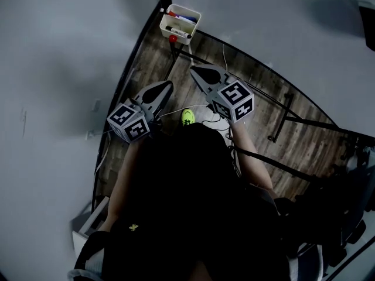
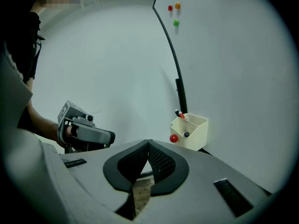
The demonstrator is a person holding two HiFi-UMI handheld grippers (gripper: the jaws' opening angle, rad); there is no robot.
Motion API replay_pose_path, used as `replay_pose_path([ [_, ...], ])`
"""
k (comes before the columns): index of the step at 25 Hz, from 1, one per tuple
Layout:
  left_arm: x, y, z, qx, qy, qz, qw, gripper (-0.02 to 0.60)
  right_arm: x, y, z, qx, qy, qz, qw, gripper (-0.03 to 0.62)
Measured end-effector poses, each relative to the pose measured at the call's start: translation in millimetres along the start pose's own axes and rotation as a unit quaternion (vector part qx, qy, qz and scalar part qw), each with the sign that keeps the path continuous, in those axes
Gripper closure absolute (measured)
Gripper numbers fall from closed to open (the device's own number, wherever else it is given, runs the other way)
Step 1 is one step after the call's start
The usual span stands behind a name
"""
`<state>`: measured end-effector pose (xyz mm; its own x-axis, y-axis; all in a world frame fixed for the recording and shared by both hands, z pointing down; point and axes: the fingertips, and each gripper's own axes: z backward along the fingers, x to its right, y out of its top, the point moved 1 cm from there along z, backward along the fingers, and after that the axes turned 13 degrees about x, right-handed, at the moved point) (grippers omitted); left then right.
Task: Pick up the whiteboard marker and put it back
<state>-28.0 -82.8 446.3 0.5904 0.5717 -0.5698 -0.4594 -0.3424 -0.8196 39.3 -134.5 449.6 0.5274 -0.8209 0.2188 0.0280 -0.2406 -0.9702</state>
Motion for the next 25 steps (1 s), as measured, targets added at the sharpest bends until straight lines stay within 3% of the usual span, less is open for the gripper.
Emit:
replay_pose_path([
  [12, -9.0, 13.6, -26.6, 0.010, 0.018, -0.031, 0.9993, 0.568, 27.9, 5.7, -15.7, -0.011, 0.024, 0.038, 0.999, 0.594],
  [25, -36.6, 19.1, -37.0, 0.002, 0.005, -0.018, 0.9998, 0.568, 45.6, -1.3, -41.5, -0.057, 0.022, 0.111, 0.992, 0.494],
])
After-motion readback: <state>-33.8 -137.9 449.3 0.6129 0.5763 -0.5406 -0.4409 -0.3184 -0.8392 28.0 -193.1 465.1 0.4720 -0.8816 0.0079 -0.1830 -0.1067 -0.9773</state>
